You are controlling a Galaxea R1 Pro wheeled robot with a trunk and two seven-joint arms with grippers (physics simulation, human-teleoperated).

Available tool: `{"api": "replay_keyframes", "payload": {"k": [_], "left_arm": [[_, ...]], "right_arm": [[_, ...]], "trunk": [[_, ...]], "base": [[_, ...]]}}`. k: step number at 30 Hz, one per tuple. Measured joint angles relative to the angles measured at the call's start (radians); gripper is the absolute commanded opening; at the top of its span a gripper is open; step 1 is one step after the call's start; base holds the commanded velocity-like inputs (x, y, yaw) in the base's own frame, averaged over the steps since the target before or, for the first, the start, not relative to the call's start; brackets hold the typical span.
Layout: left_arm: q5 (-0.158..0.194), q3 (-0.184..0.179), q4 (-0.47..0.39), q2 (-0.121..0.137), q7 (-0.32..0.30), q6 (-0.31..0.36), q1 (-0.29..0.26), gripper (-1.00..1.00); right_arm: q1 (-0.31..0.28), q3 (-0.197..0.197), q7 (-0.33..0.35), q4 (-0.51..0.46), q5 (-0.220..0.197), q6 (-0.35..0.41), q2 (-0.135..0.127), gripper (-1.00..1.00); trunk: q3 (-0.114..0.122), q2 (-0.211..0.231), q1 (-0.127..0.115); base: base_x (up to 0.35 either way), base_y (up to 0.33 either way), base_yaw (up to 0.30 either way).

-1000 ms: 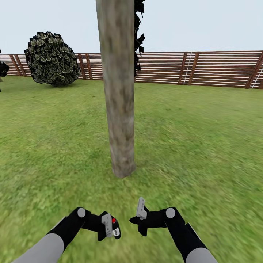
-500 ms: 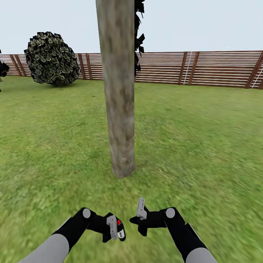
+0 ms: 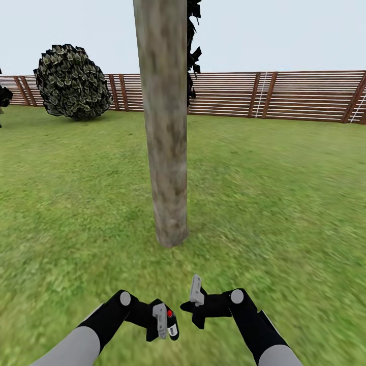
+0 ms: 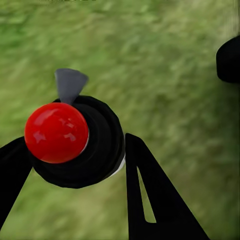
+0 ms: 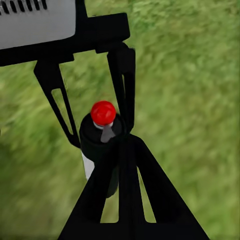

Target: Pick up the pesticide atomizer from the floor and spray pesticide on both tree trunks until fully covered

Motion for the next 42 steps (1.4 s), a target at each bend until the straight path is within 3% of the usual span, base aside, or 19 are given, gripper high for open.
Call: {"api": "replay_keyframes", "payload": {"k": [42], "left_arm": [[0.013,-0.001,-0.003,-0.027,0.003,0.002,-0.01,-1.0]], "right_arm": [[0.0,0.0,-0.001,0.0,0.002,0.0,0.0,-1.0]], "trunk": [[0.0,0.0,0.0]], "base": [[0.0,0.0,0.0]]}}
